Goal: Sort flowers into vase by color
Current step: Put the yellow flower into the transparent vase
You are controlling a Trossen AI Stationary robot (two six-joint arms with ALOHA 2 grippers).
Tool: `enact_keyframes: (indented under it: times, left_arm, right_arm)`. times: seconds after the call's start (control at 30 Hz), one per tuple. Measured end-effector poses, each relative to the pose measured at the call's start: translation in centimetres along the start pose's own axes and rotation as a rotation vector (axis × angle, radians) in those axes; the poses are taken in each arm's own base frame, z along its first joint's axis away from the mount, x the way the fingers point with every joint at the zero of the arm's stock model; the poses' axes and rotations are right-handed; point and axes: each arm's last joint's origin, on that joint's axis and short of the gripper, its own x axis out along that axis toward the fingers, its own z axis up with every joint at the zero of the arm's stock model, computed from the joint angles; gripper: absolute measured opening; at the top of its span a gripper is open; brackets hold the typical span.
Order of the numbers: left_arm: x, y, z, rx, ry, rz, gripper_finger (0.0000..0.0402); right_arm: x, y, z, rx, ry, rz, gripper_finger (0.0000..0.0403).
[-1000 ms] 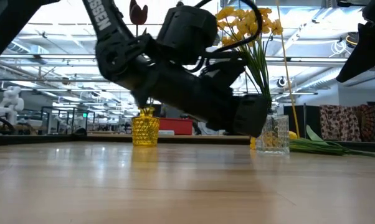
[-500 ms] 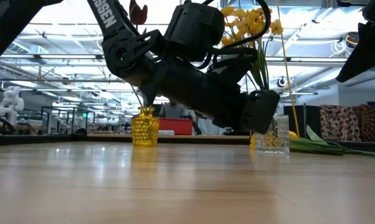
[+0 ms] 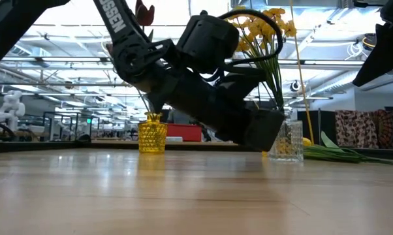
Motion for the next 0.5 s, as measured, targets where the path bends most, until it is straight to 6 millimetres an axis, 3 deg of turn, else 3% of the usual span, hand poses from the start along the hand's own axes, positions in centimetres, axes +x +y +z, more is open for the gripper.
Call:
enact_keyframes:
  times: [0.5]
  left_arm:
    - [0.45, 0.33, 0.51, -0.03, -0.034, -0.098, 0.0012]
  right_arm:
    - [0.0, 0.02, 0.0, 0.0, -0.001, 0.002, 0.0146]
